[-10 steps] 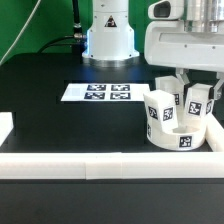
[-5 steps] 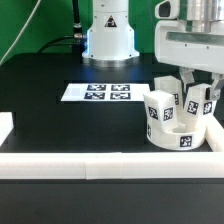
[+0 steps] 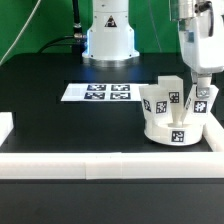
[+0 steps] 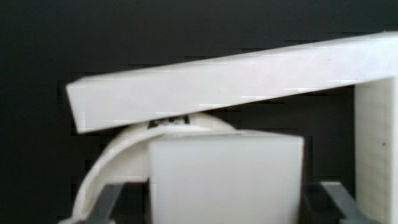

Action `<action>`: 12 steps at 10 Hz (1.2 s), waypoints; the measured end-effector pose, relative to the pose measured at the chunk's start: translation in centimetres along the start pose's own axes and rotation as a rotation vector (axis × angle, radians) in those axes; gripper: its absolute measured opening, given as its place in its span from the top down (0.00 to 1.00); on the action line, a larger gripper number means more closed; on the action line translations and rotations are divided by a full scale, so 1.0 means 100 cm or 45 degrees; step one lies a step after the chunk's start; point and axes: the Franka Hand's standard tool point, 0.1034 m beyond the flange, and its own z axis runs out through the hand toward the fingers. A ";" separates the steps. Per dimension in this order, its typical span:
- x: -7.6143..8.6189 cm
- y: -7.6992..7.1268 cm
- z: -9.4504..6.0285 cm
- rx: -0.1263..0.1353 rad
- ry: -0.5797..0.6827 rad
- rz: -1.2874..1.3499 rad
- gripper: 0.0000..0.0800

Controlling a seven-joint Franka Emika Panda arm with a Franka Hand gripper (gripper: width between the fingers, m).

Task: Assemble stool

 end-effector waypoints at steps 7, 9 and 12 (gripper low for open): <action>-0.006 0.004 -0.001 0.085 -0.046 0.623 0.58; -0.007 0.006 -0.001 0.120 -0.062 0.718 0.58; -0.005 0.008 0.000 0.129 -0.066 0.745 0.58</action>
Offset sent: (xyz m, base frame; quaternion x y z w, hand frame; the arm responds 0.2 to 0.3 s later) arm 0.0000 0.0000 0.0000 0.0000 0.0000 0.1938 0.9810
